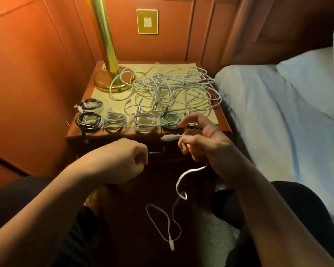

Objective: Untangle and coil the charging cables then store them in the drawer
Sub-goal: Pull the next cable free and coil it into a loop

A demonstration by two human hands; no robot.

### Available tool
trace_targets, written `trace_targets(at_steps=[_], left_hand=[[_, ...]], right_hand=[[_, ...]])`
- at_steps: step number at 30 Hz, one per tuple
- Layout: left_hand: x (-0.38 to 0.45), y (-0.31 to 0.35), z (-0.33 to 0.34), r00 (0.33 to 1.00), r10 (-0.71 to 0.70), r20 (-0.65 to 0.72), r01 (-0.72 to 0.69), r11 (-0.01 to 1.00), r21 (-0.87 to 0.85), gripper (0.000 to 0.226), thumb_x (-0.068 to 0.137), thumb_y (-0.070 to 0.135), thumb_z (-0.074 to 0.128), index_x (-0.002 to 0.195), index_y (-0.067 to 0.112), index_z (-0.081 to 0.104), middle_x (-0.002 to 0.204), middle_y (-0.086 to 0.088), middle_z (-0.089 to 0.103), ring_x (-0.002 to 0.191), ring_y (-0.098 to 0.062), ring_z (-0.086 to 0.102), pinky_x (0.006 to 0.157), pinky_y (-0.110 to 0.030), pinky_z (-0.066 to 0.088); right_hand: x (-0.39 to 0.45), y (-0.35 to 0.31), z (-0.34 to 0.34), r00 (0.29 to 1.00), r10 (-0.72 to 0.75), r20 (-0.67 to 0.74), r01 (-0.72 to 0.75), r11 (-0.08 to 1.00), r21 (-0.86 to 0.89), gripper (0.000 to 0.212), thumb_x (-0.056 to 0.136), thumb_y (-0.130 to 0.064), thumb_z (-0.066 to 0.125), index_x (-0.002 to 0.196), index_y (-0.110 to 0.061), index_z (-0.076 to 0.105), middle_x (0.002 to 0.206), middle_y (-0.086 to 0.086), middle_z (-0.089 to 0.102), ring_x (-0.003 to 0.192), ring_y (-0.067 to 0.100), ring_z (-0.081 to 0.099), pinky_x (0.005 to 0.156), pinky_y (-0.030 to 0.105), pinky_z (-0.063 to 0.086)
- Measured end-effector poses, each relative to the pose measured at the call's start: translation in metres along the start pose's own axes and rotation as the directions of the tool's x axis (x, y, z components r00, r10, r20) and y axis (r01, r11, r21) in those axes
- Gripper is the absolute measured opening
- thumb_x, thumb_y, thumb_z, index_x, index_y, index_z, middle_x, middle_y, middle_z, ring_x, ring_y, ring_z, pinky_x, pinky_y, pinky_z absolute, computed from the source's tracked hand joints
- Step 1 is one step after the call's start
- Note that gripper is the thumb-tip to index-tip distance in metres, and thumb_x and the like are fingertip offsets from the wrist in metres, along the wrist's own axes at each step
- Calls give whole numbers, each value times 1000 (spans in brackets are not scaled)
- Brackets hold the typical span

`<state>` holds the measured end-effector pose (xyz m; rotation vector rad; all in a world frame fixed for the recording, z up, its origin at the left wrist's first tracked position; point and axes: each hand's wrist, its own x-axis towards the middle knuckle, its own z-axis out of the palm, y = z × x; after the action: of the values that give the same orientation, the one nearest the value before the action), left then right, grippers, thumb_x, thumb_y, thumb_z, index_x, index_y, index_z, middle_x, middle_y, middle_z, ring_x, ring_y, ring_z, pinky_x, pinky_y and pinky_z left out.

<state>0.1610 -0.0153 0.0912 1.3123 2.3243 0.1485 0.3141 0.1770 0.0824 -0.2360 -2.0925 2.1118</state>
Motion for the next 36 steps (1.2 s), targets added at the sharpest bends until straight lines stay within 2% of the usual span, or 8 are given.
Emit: trace_targets(at_steps=[3,6,10,14,17,22,30,36], left_hand=[[-9,11,19,961,-49,-271,-95,866,-491,13,101,41,60,98,30,66,91,5,71,82,-10,68,78,-34,57],[-18,36,41,997,48,-69,-82,697,-713,41,103,53,42,110,18,64,100,-6,74,92,-19,72,88,-49,58],[-24,45,72,993,116,14,-67,660,-748,35,104,53,43,95,27,65,86,-23,63,73,-43,57,69,-58,53],[-28,34,75,987,130,-91,-143,484,-864,36,104,44,46,75,28,61,73,1,51,65,-21,44,58,-40,41],[-32,11,69,978,199,-66,-150,442,-884,38,106,38,49,94,11,72,86,1,67,79,-16,60,70,-28,51],[-35,-10,92,975,220,42,-61,439,-897,31,103,14,52,131,9,67,102,-15,77,114,-23,70,85,-25,51],[-26,15,111,982,-26,186,188,176,-966,29,99,23,41,75,14,54,66,0,40,56,-12,41,55,-28,37],[-30,22,107,990,128,66,84,-142,-986,46,105,48,34,68,20,33,62,-1,21,54,-18,17,52,-35,12]], right_hand=[[-21,8,19,998,64,-29,-66,993,-99,23,103,2,48,123,-10,47,69,5,57,55,9,46,53,18,35],[-33,18,37,992,109,-57,-122,927,-356,19,96,-22,44,114,-27,46,69,-3,58,63,14,51,60,40,44],[-44,27,46,989,110,-98,-144,872,-468,14,96,-27,46,109,-29,42,76,1,59,61,8,52,55,32,43],[-54,36,39,978,180,-104,-208,815,-541,9,97,-31,53,91,-26,57,64,-4,60,54,8,50,55,32,42],[-50,36,27,971,216,-104,-239,837,-492,29,88,-38,49,66,-22,58,58,-6,50,59,13,47,64,41,40],[-36,39,31,988,153,31,-132,924,-359,27,93,-32,45,69,-27,55,64,-4,45,61,16,41,60,41,34],[-18,67,54,997,35,-70,-67,851,-521,28,110,-30,47,86,-26,60,64,-17,56,58,5,47,58,36,41],[-14,90,70,994,102,-31,-106,929,-354,26,105,-42,46,90,-30,63,80,-7,65,76,14,59,73,48,50]])
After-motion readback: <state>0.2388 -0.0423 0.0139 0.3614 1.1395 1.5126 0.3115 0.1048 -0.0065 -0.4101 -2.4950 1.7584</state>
